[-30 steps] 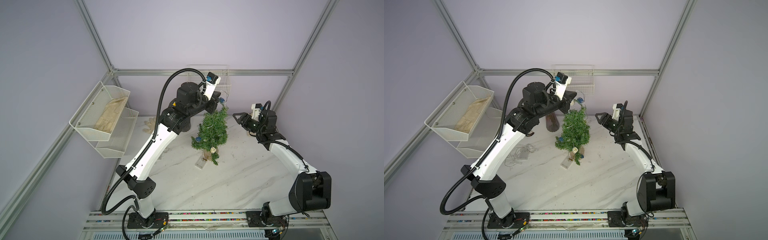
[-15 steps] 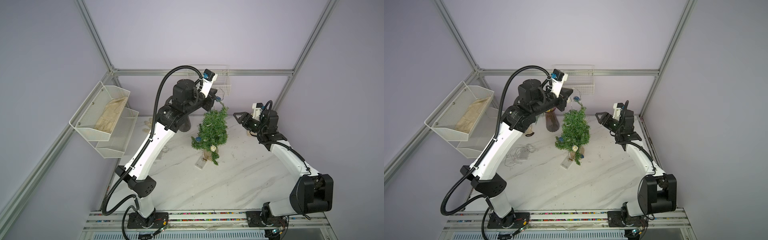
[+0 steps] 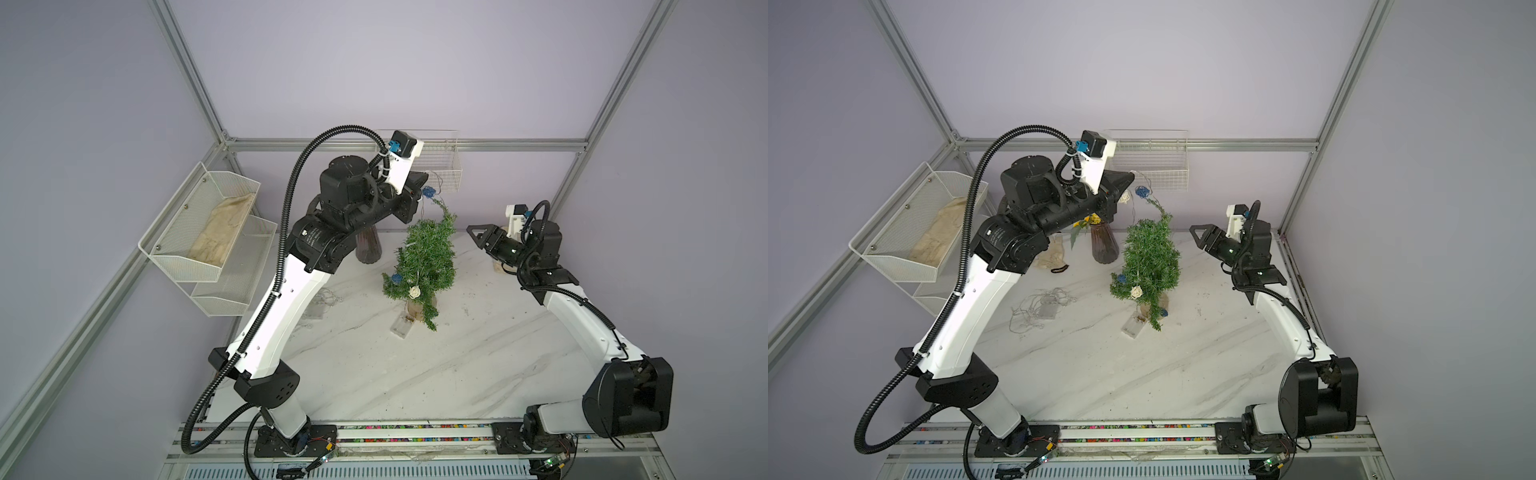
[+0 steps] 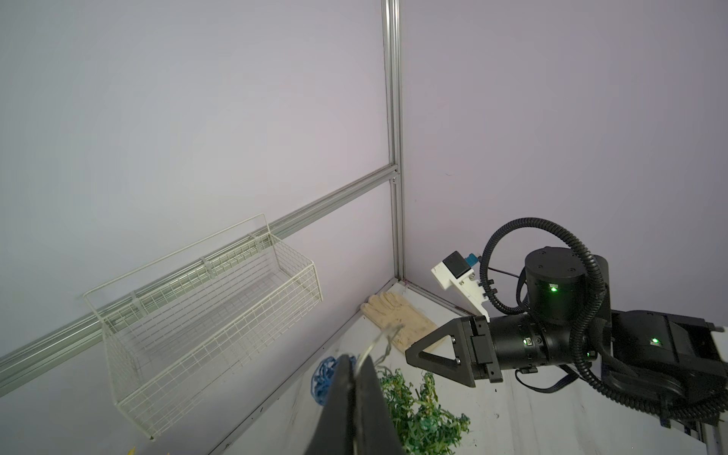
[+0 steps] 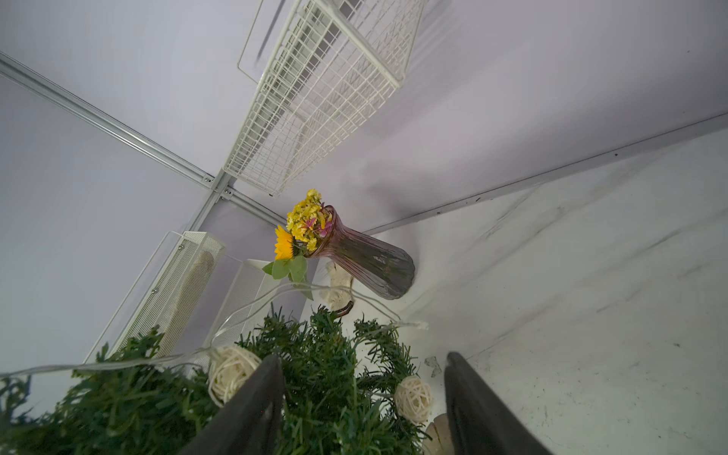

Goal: Remove string lights from the small christmas tree
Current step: Remove the light string from the Christmas tree.

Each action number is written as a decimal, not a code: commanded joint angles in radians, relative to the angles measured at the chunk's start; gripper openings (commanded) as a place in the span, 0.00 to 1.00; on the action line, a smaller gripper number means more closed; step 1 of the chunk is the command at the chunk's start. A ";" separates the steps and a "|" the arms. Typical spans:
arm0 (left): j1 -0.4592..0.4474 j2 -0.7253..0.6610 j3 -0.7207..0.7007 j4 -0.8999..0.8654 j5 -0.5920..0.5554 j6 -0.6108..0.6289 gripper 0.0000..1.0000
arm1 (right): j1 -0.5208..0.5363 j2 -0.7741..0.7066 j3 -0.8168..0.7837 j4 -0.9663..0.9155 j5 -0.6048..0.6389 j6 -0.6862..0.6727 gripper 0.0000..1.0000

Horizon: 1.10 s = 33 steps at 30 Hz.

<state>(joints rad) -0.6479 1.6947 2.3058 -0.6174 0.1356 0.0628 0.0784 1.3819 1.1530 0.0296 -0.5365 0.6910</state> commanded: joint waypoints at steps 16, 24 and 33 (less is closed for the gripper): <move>0.024 0.071 0.161 0.020 -0.010 -0.006 0.01 | -0.003 -0.056 0.063 0.005 -0.033 -0.024 0.66; 0.026 0.061 0.149 0.046 0.022 -0.039 0.01 | 0.009 -0.071 0.121 0.030 -0.059 -0.025 0.62; 0.030 0.032 0.045 0.080 0.009 -0.038 0.01 | 0.104 -0.134 0.100 0.135 -0.080 -0.083 0.56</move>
<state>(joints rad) -0.6247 1.7706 2.3829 -0.5869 0.1379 0.0368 0.1471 1.2854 1.2510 0.0929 -0.6003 0.6502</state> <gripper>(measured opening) 0.047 0.564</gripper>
